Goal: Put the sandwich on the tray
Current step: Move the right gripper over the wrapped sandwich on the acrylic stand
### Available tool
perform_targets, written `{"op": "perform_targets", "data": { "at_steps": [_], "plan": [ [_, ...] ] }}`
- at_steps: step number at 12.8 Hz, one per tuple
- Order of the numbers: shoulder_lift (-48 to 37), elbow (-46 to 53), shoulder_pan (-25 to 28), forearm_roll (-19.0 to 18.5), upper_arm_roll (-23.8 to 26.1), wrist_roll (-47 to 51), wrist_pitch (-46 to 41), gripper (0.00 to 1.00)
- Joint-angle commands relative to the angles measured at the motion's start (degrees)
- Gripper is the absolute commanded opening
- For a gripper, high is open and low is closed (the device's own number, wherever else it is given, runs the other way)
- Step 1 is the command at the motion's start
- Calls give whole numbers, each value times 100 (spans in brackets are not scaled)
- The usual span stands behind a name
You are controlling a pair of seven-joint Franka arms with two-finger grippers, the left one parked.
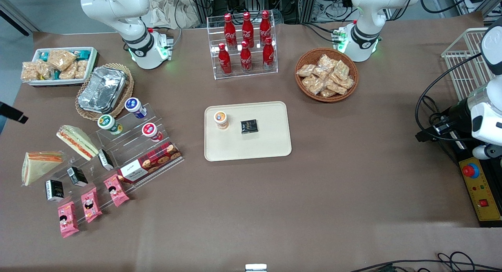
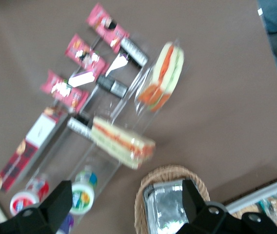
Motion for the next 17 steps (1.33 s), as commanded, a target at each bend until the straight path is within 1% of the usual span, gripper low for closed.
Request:
{"op": "perform_targets", "data": {
  "at_steps": [1, 3, 4, 6, 8, 9, 10, 12, 13, 17],
  "plan": [
    [452, 138, -300, -64, -49, 245, 474, 100],
    [707, 138, -397, -29, -66, 797, 634, 100],
    [848, 138, -467, -29, -75, 931, 669, 100],
    [1190, 112, -686, 49, -75, 932, 1185, 100],
    [1516, 103, -889, 496, -84, 923, 1678, 100],
    [1621, 94, -907, 637, -84, 923, 1845, 100],
    [1736, 94, -907, 700, -84, 932, 1978, 100],
    [1894, 85, -951, 1129, -84, 932, 2207, 100],
    [1938, 85, -1021, 1235, -84, 932, 2242, 100],
    [2132, 67, -1091, 1455, -84, 941, 2217, 100]
  ]
}}
